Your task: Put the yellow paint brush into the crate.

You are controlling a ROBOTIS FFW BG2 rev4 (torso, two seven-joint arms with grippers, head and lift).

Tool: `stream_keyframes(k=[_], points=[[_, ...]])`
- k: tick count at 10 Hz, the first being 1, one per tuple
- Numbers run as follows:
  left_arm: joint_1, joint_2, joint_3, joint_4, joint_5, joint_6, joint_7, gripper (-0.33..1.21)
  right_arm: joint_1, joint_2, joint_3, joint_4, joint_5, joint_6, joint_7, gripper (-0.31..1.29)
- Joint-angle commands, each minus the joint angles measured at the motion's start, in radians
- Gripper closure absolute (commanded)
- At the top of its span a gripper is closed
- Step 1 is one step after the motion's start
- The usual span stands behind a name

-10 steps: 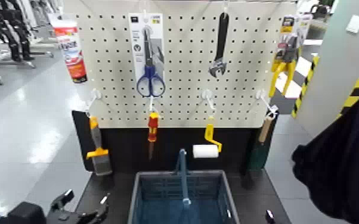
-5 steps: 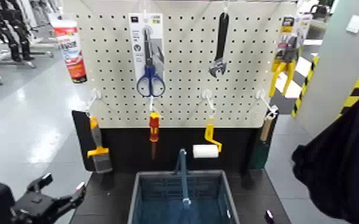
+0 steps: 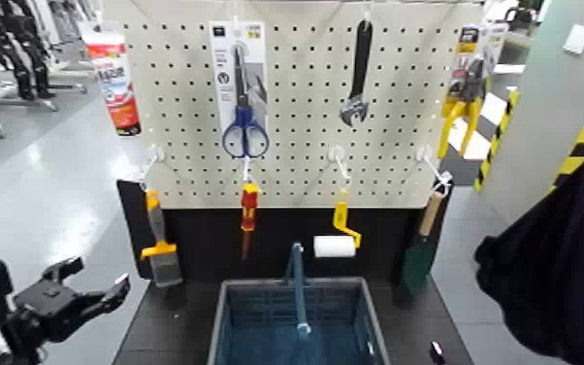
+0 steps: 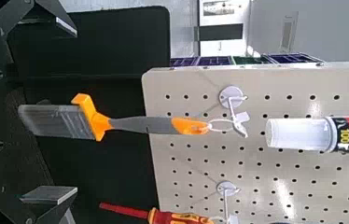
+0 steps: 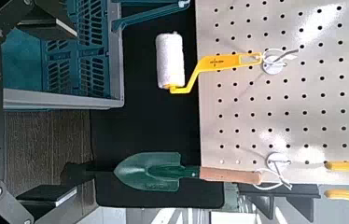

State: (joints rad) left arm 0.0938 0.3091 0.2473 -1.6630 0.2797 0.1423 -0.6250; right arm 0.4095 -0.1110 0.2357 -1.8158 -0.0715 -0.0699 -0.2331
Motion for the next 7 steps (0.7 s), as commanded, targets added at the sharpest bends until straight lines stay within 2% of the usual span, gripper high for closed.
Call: stream_keyframes(k=[1,7], points=[[-0.08,0.054,-0.036,0.077,0.012,0.02,-0.044,0.12,-0.002,0.001,0.001,0.001,-0.001,-0.001,0.0,0.14],[-0.232,0.136,-0.149,0.218,0.056,0.028,-0.111,0.13,-0.006,0.001,0.002,0.006,-0.002,-0.007,0.001,0.14]])
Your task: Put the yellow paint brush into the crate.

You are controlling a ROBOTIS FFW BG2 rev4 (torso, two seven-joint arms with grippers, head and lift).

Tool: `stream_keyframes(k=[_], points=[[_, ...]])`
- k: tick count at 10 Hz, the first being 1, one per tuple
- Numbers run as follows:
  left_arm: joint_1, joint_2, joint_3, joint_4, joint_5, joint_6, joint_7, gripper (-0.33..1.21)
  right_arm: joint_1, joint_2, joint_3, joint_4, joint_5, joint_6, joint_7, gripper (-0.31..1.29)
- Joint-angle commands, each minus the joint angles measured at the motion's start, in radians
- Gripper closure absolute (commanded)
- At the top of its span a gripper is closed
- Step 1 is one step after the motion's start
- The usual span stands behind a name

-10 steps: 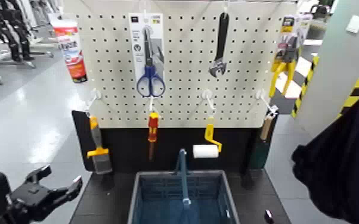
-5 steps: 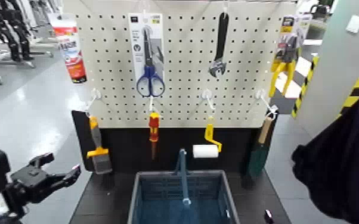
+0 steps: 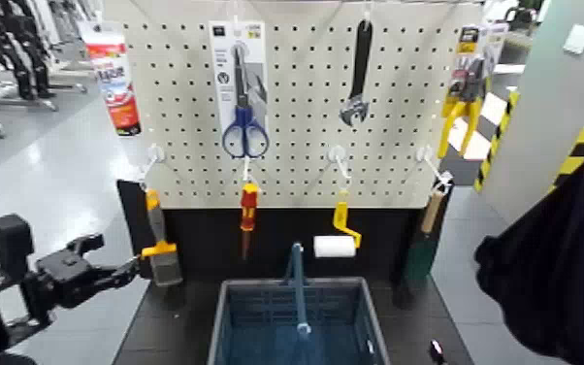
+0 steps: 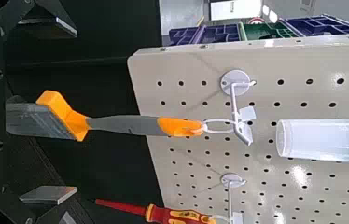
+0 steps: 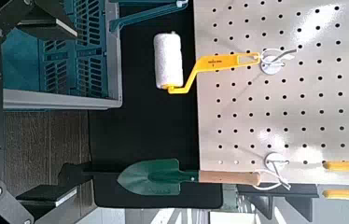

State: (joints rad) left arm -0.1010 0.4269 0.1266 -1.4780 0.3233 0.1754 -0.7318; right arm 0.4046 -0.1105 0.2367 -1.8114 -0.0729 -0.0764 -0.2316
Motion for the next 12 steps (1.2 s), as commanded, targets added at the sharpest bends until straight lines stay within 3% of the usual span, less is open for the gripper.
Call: stream_keyframes(k=[1,5,12], points=[[-0.055,0.029,-0.048,0.045,0.02,-0.005,-0.011,0.12,-0.001,0.0,0.001,0.001,-0.002,0.0,0.0,0.14],[-0.138,0.047,-0.13,0.11,0.034,-0.028,-0.023,0.12,-0.001,0.003,0.001,0.004,-0.004,-0.005,0.0,0.14],[-0.224,0.044,-0.226,0.189,0.065,-0.056,-0.014,0.13,-0.001,0.006,0.003,0.007,-0.008,-0.006,0.0,0.14]])
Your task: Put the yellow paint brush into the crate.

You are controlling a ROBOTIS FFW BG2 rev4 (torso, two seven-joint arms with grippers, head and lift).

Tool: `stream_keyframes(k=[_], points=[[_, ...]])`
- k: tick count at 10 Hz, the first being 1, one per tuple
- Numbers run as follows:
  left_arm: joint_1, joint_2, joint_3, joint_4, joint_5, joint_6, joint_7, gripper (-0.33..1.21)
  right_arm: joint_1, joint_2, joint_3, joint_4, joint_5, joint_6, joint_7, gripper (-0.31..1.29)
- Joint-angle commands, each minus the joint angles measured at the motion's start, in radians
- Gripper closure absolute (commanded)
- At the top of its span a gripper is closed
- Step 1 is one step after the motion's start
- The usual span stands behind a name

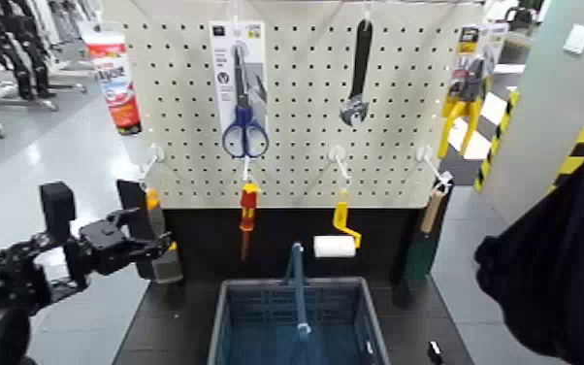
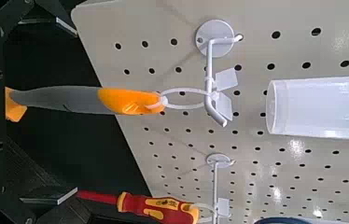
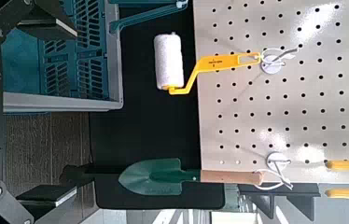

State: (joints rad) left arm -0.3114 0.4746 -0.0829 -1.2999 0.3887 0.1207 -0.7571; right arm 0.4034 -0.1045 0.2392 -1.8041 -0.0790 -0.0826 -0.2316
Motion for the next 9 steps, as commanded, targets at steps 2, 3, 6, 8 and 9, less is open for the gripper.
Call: stream_keyframes(k=[2,3,6,8,9], points=[[-0.023,-0.008,-0.031,0.024,-0.001,-0.001,0.022,0.15,0.0,0.0,0.002,0.0,-0.002,0.0,0.0,0.14],[-0.029,-0.01,-0.037,0.033,-0.001,-0.003,0.022,0.22,0.0,0.0,0.002,0.0,-0.002,0.001,0.0,0.14],[-0.032,-0.011,-0.038,0.042,-0.002,-0.001,0.028,0.89,0.0,0.0,0.003,0.0,-0.004,0.0,0.0,0.14],[-0.032,-0.01,-0.035,0.039,0.001,-0.001,0.039,1.11,0.0,0.002,0.003,0.0,-0.004,0.0,0.0,0.14],[-0.031,-0.011,-0.035,0.034,-0.001,-0.001,0.053,1.2,0.0,0.002,0.002,0.0,-0.005,0.0,0.0,0.14]])
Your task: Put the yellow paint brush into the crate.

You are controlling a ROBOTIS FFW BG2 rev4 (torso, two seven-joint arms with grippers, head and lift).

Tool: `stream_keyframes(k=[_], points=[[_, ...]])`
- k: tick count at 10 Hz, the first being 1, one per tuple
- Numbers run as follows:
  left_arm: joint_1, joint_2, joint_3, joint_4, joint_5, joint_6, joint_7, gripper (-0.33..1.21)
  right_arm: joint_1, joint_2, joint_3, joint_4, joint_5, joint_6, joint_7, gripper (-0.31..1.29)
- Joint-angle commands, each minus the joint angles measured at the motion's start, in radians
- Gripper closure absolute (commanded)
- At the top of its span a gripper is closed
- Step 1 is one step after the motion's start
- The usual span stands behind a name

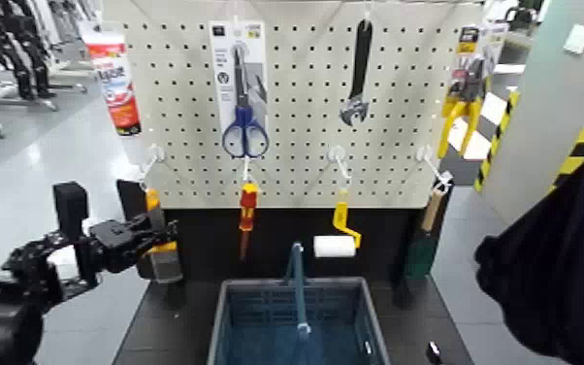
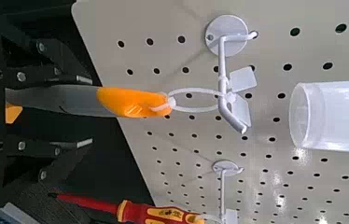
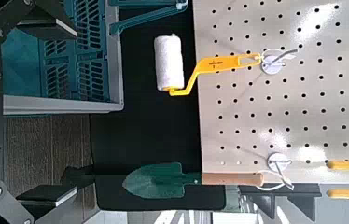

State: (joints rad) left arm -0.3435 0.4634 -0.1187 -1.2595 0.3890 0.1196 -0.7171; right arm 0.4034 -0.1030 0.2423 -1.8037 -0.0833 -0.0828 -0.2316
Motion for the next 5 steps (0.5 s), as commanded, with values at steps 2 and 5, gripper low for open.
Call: stream_keyframes(k=[2,5], points=[[0.011,0.0,0.001,-0.017,-0.004,0.003,0.031,1.2,0.002,0.0,-0.003,0.0,-0.001,0.0,0.0,0.14],[0.023,-0.003,0.01,-0.027,-0.005,-0.005,0.034,1.2,0.002,0.0,-0.001,0.003,-0.001,0.0,0.0,0.14]])
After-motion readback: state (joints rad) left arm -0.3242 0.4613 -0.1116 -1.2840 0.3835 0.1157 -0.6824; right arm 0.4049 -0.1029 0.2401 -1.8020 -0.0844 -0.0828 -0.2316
